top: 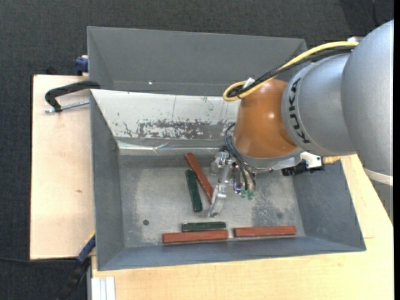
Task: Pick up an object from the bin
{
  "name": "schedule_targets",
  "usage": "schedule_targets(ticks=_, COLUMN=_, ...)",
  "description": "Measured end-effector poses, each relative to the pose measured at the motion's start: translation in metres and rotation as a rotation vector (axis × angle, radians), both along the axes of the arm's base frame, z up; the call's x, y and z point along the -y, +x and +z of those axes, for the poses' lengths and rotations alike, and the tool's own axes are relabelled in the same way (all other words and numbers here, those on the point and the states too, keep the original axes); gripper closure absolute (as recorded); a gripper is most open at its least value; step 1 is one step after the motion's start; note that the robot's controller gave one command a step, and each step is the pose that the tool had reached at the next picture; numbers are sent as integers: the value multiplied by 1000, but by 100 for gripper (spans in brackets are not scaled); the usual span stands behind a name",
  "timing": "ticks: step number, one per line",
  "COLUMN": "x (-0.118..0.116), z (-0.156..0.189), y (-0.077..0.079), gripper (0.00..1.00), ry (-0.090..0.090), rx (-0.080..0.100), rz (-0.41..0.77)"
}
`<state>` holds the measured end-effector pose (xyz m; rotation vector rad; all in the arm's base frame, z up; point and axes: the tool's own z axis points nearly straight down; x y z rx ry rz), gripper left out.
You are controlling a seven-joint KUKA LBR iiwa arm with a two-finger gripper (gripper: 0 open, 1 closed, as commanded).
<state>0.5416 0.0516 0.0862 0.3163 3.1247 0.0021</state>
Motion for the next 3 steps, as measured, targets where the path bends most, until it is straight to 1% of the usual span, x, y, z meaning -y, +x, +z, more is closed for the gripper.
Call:
schedule_targets(ticks=1, x=-19, z=-14, y=14, gripper=100, ry=1, rx=3, rz=-273)
schedule_targets(ticks=2, x=-19, z=-14, y=14, gripper=100, ry=1, rx=3, rz=-273)
schedule_targets(ticks=3, x=-9, z=130, y=23, gripper=100, ry=1, rx=5, rz=-212)
